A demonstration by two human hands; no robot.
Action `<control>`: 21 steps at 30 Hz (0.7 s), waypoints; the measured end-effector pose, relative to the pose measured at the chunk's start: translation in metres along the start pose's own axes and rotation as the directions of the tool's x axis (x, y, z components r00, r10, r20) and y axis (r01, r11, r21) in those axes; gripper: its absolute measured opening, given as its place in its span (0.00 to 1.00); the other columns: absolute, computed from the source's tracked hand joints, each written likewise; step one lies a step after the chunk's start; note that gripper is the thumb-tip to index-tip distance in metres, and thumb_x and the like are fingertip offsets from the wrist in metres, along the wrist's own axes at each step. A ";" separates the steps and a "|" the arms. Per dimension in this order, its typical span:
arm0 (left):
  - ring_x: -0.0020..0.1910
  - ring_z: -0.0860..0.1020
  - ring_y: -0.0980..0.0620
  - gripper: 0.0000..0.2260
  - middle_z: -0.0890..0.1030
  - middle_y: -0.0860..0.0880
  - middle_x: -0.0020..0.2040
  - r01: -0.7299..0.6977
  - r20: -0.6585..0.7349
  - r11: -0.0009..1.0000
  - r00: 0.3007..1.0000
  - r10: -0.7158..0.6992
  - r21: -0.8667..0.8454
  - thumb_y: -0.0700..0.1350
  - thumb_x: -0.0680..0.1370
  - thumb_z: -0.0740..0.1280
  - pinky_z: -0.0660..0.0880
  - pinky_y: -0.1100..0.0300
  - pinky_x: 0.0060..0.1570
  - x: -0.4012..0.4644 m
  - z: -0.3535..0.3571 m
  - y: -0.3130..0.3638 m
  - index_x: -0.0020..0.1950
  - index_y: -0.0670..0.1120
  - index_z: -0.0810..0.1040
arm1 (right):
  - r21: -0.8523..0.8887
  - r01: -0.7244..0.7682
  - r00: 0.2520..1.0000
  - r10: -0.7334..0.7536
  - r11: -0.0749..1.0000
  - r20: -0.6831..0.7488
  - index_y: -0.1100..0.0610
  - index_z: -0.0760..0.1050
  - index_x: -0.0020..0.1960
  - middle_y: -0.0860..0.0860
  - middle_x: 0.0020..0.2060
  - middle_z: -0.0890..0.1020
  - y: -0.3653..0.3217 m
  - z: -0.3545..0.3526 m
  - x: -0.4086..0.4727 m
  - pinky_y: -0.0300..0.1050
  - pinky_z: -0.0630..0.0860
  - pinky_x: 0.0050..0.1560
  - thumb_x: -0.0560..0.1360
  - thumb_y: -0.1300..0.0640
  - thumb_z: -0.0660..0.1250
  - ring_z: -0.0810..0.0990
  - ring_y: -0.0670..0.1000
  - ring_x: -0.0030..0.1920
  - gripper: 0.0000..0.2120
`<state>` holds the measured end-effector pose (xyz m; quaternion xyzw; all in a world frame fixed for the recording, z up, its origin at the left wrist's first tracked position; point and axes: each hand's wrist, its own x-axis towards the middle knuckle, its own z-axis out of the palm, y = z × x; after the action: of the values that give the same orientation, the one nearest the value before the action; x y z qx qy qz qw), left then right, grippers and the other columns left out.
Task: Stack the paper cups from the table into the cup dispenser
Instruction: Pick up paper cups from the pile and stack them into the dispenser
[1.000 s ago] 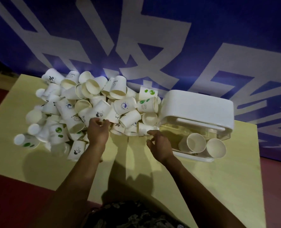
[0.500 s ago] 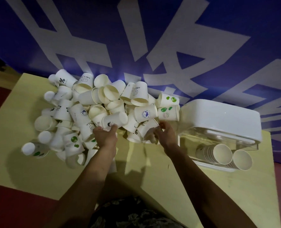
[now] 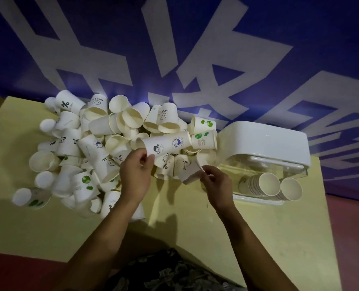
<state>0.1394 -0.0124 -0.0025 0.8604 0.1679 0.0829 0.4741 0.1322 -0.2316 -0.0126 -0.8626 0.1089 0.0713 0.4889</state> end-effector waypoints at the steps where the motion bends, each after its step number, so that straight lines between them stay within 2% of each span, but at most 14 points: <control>1: 0.36 0.74 0.50 0.08 0.76 0.50 0.37 -0.093 0.033 0.994 0.995 0.092 0.053 0.44 0.77 0.67 0.69 0.56 0.37 -0.003 -0.001 0.006 0.40 0.43 0.74 | -0.049 0.051 0.999 -0.051 0.998 -0.007 0.43 0.80 0.46 0.47 0.34 0.82 0.001 -0.009 -0.004 0.45 0.74 0.35 0.75 0.57 0.67 0.78 0.47 0.33 0.09; 3: 0.37 0.72 0.51 0.06 0.75 0.51 0.38 -0.236 0.120 0.964 0.968 0.222 0.123 0.44 0.78 0.67 0.68 0.57 0.37 -0.010 0.001 0.019 0.43 0.44 0.76 | -0.124 0.126 0.991 -0.130 0.984 -0.027 0.47 0.81 0.46 0.49 0.33 0.81 0.004 -0.026 -0.012 0.43 0.72 0.34 0.76 0.57 0.66 0.77 0.47 0.34 0.07; 5: 0.39 0.72 0.51 0.05 0.74 0.51 0.40 -0.346 0.200 0.928 0.927 0.317 0.137 0.43 0.79 0.65 0.69 0.57 0.40 -0.018 0.008 0.032 0.46 0.43 0.77 | -0.175 0.163 0.979 -0.181 0.971 -0.094 0.51 0.83 0.48 0.45 0.34 0.81 0.008 -0.043 -0.019 0.39 0.71 0.34 0.77 0.56 0.67 0.77 0.44 0.35 0.06; 6: 0.40 0.72 0.51 0.05 0.75 0.50 0.41 -0.384 0.231 0.914 0.908 0.348 0.131 0.43 0.79 0.65 0.71 0.56 0.41 -0.023 0.013 0.040 0.48 0.43 0.78 | -0.190 0.177 0.970 -0.204 0.966 -0.135 0.52 0.83 0.51 0.45 0.37 0.82 0.010 -0.051 -0.023 0.40 0.72 0.35 0.77 0.56 0.68 0.78 0.44 0.36 0.06; 8: 0.43 0.74 0.49 0.08 0.77 0.49 0.43 -0.426 0.284 0.899 0.878 0.385 0.100 0.43 0.79 0.63 0.74 0.54 0.45 -0.033 0.026 0.054 0.52 0.42 0.80 | -0.218 0.207 0.945 -0.253 0.954 -0.209 0.56 0.83 0.52 0.50 0.40 0.85 0.013 -0.069 -0.030 0.45 0.76 0.37 0.77 0.59 0.69 0.81 0.49 0.38 0.06; 11: 0.45 0.76 0.50 0.08 0.79 0.51 0.45 -0.480 0.327 0.875 0.839 0.435 0.069 0.45 0.78 0.64 0.75 0.54 0.46 -0.050 0.049 0.079 0.52 0.44 0.81 | -0.261 0.241 0.911 -0.311 0.935 -0.271 0.57 0.82 0.51 0.51 0.41 0.85 0.020 -0.097 -0.040 0.49 0.78 0.37 0.76 0.60 0.70 0.81 0.52 0.38 0.05; 13: 0.45 0.76 0.52 0.06 0.79 0.52 0.46 -0.506 0.339 0.862 0.817 0.467 0.034 0.44 0.78 0.66 0.75 0.55 0.46 -0.063 0.065 0.096 0.52 0.45 0.81 | -0.271 0.241 0.899 -0.319 0.932 -0.298 0.56 0.83 0.51 0.49 0.42 0.85 0.029 -0.117 -0.045 0.45 0.78 0.38 0.76 0.59 0.70 0.81 0.49 0.38 0.05; 16: 0.45 0.75 0.55 0.06 0.78 0.53 0.46 -0.529 0.383 0.849 0.783 0.490 -0.006 0.44 0.79 0.65 0.74 0.57 0.46 -0.082 0.091 0.123 0.51 0.46 0.81 | -0.267 0.218 0.882 -0.307 0.939 -0.357 0.55 0.83 0.50 0.45 0.43 0.84 0.047 -0.149 -0.050 0.30 0.72 0.39 0.76 0.59 0.71 0.80 0.45 0.38 0.05; 17: 0.46 0.75 0.55 0.07 0.78 0.53 0.47 -0.536 0.398 0.844 0.772 0.496 -0.012 0.44 0.80 0.64 0.74 0.57 0.46 -0.088 0.100 0.130 0.52 0.46 0.81 | -0.262 0.207 0.878 -0.297 0.943 -0.375 0.55 0.83 0.51 0.44 0.43 0.84 0.053 -0.159 -0.052 0.29 0.72 0.40 0.76 0.60 0.71 0.80 0.44 0.39 0.05; 21: 0.47 0.76 0.54 0.07 0.79 0.53 0.48 -0.564 0.438 0.826 0.737 0.514 -0.021 0.45 0.79 0.64 0.74 0.56 0.47 -0.110 0.137 0.156 0.54 0.46 0.81 | -0.263 0.185 0.859 -0.285 0.947 -0.424 0.56 0.82 0.52 0.41 0.45 0.81 0.080 -0.202 -0.057 0.41 0.77 0.44 0.76 0.60 0.70 0.81 0.47 0.44 0.06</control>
<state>0.1114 -0.2375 0.0572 0.8939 -0.1916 0.0175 0.4048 0.0602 -0.4382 0.0372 -0.9090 0.1058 -0.1829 0.3594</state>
